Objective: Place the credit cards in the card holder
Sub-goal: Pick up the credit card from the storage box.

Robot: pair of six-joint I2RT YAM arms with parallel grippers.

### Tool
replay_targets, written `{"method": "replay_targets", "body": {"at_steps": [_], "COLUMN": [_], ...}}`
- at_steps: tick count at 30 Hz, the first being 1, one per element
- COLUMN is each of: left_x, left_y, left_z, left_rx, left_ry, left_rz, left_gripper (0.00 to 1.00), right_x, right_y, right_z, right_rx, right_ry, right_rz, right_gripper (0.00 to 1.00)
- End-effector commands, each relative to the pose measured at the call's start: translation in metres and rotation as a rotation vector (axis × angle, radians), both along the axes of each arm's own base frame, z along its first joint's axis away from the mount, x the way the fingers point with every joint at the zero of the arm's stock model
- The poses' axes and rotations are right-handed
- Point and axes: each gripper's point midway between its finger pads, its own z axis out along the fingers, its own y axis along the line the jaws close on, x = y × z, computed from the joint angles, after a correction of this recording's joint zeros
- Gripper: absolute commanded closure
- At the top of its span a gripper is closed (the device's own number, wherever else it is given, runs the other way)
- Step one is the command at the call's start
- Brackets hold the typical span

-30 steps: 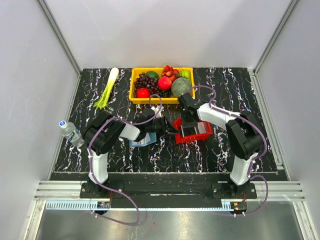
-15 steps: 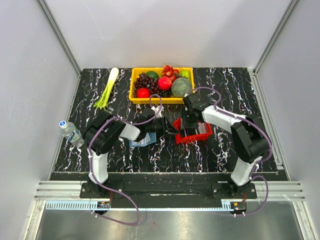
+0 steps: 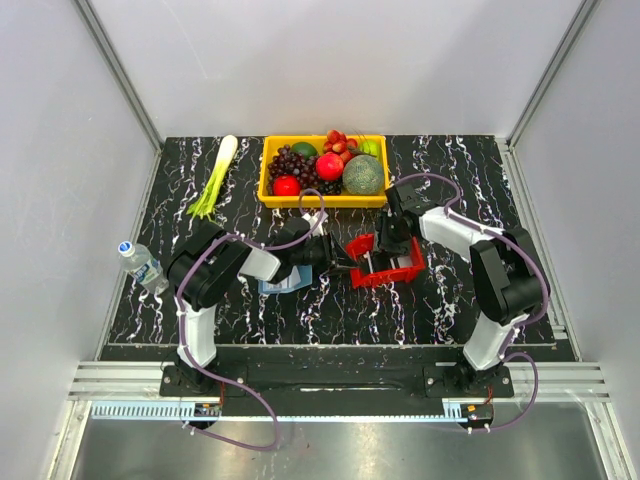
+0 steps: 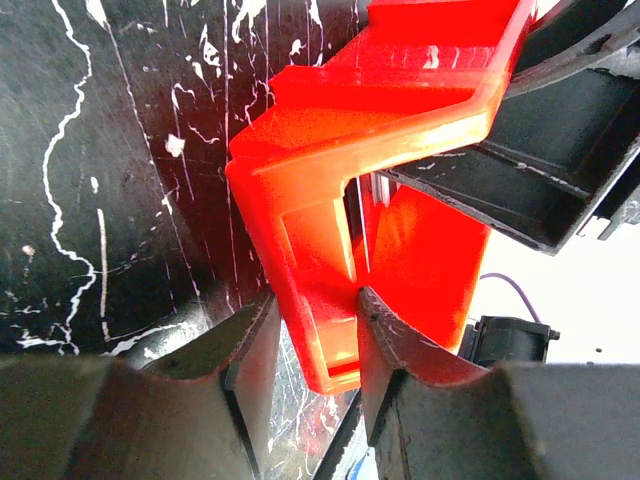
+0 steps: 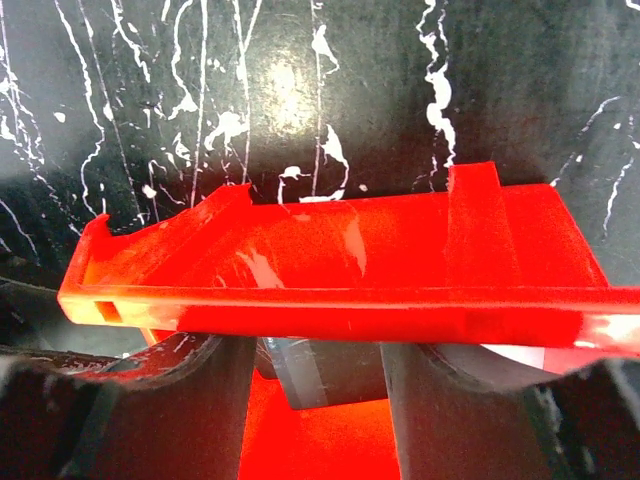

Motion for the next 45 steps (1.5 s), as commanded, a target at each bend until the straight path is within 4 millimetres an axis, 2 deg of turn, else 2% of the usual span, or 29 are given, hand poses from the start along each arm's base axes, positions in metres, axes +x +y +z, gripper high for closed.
{"method": "replay_targets", "body": {"at_steps": [1, 3, 8, 12, 17, 21, 23, 26, 28, 30, 32, 36, 40, 45], "left_x": [0.004, 0.004, 0.005, 0.005, 0.006, 0.005, 0.006, 0.005, 0.005, 0.005, 0.005, 0.005, 0.005, 0.005], "left_y": [-0.007, -0.007, -0.007, -0.007, -0.006, -0.007, -0.007, -0.007, -0.007, -0.007, -0.007, -0.007, -0.007, -0.007], "left_z": [0.025, 0.024, 0.025, 0.025, 0.024, 0.025, 0.025, 0.025, 0.024, 0.023, 0.024, 0.024, 0.023, 0.024], "left_rx": [-0.057, -0.054, -0.050, -0.051, -0.050, -0.051, -0.053, -0.053, -0.051, -0.052, -0.051, -0.053, -0.050, -0.051], "left_ry": [-0.097, -0.093, -0.095, -0.095, -0.095, -0.093, -0.094, -0.093, -0.089, -0.087, -0.091, -0.089, -0.087, -0.090], "left_rz": [-0.038, -0.038, -0.038, -0.038, -0.035, -0.038, -0.039, -0.038, -0.039, -0.039, -0.037, -0.041, -0.040, -0.040], "left_gripper": [0.71, 0.71, 0.71, 0.71, 0.71, 0.71, 0.71, 0.71, 0.71, 0.71, 0.71, 0.71, 0.71, 0.71], "right_x": [-0.032, -0.040, -0.036, -0.037, -0.043, -0.046, -0.044, -0.039, -0.035, -0.030, -0.027, -0.027, -0.025, -0.014], "right_y": [0.015, 0.030, 0.043, 0.045, 0.045, 0.043, 0.035, 0.034, 0.036, 0.037, 0.037, 0.037, 0.031, 0.022], "right_z": [-0.030, -0.031, -0.021, -0.029, -0.038, -0.046, -0.049, -0.041, -0.031, -0.021, -0.015, -0.009, -0.002, 0.019], "right_rx": [0.052, 0.122, 0.165, 0.160, 0.058, -0.010, -0.052, -0.054, -0.037, -0.025, -0.024, -0.002, 0.020, 0.062], "right_ry": [0.159, 0.203, 0.150, 0.187, 0.198, 0.194, 0.181, 0.136, 0.100, 0.064, 0.049, 0.047, 0.040, -0.006], "right_rz": [0.083, 0.124, 0.121, 0.131, 0.145, 0.153, 0.134, 0.131, 0.138, 0.134, 0.135, 0.139, 0.112, 0.066], "right_gripper": [0.43, 0.45, 0.43, 0.41, 0.34, 0.35, 0.39, 0.48, 0.48, 0.48, 0.42, 0.41, 0.40, 0.37]}}
